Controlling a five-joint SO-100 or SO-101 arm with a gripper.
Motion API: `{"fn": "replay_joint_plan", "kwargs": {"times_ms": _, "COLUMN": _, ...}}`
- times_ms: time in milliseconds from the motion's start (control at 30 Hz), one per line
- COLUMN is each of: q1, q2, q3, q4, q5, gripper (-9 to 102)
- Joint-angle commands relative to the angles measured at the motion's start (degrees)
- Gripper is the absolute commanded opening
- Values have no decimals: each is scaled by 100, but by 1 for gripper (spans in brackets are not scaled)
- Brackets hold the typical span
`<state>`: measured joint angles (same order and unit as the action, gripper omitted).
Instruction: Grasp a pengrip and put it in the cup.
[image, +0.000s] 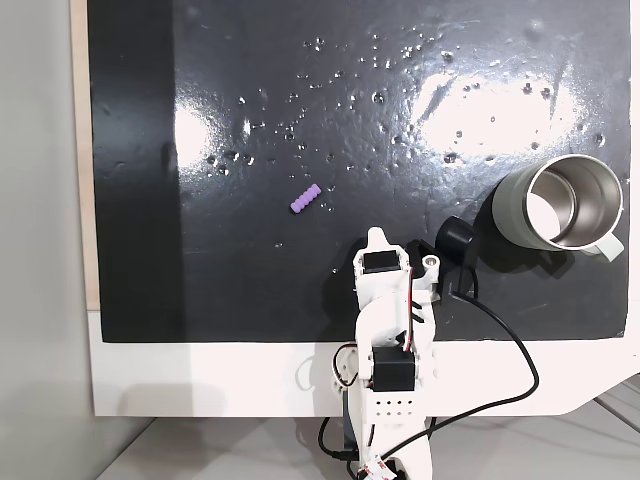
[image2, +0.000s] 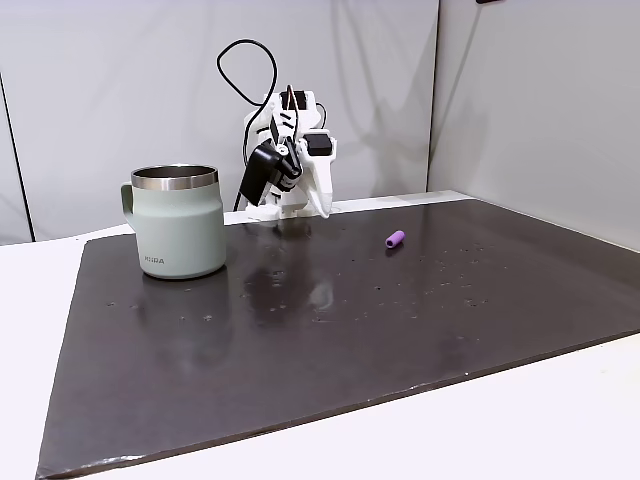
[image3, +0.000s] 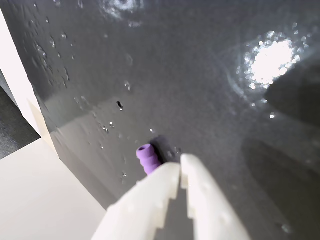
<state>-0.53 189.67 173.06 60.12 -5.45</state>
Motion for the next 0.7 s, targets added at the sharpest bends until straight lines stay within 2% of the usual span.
{"fn": "replay_joint_plan", "kwargs": {"times_ms": 0, "q1": -132, "q2": 44, "q3": -9, "q4": -264, "q5": -53, "gripper": 0}}
{"fn": "replay_joint_plan", "kwargs": {"times_ms": 300, "q1": -88, "q2": 44, "q3": -9, "q4": -264, "q5": -158, "gripper": 0}}
{"fn": "replay_joint_plan", "kwargs": {"times_ms": 533, "q1": 70, "q2": -79, "q3": -378, "q4": -246, "q5": -1556, "gripper": 0}}
{"fn": "replay_joint_plan", "kwargs": {"times_ms": 667, "q1": -18, "q2": -1002, "q3": -800, "q4": -729, "q5": -1854, "gripper": 0}}
